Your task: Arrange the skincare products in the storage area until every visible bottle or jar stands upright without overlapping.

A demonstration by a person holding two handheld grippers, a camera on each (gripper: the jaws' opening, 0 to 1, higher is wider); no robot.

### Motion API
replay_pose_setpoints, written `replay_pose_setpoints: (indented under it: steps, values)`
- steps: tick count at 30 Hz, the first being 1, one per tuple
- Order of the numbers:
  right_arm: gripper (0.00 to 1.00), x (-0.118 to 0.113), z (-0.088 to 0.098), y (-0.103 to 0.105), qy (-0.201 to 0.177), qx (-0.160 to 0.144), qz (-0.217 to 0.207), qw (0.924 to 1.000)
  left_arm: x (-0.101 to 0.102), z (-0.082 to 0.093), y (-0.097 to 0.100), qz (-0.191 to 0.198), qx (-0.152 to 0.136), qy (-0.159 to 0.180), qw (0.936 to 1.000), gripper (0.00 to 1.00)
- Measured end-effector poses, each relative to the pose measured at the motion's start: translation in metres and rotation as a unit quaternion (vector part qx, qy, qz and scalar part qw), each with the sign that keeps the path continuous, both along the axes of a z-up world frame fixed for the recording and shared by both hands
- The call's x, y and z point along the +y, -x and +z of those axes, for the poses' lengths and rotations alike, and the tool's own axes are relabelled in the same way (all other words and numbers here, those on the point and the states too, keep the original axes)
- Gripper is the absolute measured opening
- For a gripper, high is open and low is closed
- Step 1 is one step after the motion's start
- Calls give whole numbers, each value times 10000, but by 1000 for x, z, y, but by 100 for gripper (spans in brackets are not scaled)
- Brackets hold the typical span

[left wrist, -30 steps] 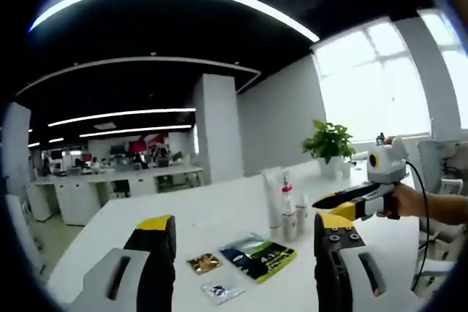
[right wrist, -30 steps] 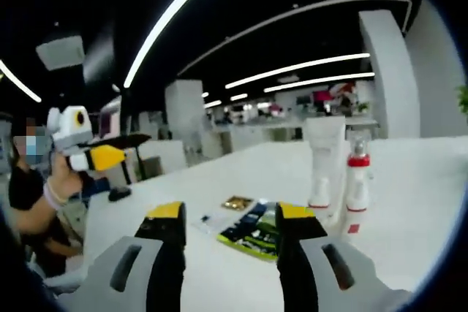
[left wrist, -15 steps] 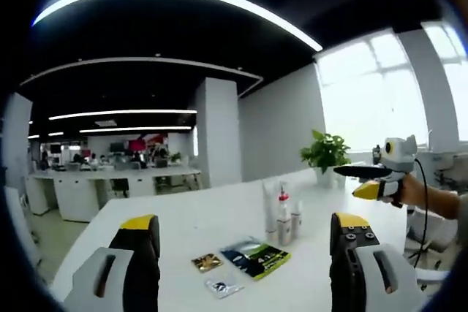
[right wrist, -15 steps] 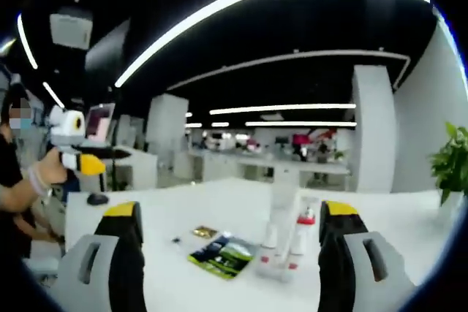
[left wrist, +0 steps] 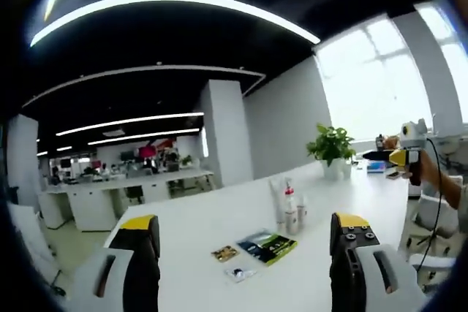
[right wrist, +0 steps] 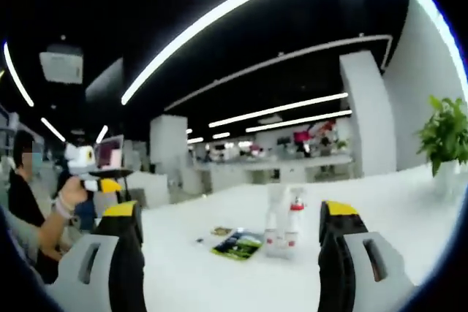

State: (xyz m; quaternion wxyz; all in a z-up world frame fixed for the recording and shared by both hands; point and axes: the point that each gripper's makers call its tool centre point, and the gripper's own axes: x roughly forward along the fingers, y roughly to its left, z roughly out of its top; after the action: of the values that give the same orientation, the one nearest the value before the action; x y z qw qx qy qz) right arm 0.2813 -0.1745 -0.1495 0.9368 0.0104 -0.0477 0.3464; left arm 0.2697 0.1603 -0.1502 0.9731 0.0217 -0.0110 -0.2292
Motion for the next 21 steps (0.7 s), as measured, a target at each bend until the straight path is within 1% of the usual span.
replay_pose_setpoints:
  steps: [1, 2, 6, 8, 9, 11, 15, 18, 20, 21]
  values:
    - [100, -3, -3, 3, 86, 35, -31, 10000, 3, 2, 4, -9, -38, 187, 9998, 100]
    - [100, -8, -5, 6, 83, 59, -93, 9999, 5, 4, 5, 4, -71, 301, 9995, 100]
    - [100, -16, -7, 15, 1, 5, -111, 9999, 20, -4, 11, 135, -15, 334, 9993, 100]
    - [100, -20, -10, 19, -46, -8, -136, 9999, 30, -12, 15, 229, 17, 326, 9992, 100]
    - [100, -26, -11, 18, -86, -1, -196, 9998, 35, -16, 17, 266, 34, 373, 9989, 100]
    - [100, -29, -14, 20, -135, -35, -224, 9997, 43, -21, 19, 324, 62, 469, 9984, 100]
    - [100, -35, -21, 25, -156, -55, -249, 9996, 58, -36, 25, 449, 150, 646, 9968, 100]
    - [100, -39, -25, 25, -155, -82, -314, 9994, 64, -43, 28, 483, 177, 776, 9957, 100]
    - [100, -42, -34, 25, -151, -10, -361, 9992, 68, -54, 34, 494, 281, 767, 9954, 100]
    - [100, -42, -39, 26, -147, 51, -377, 9992, 70, -57, 35, 522, 291, 751, 9954, 100]
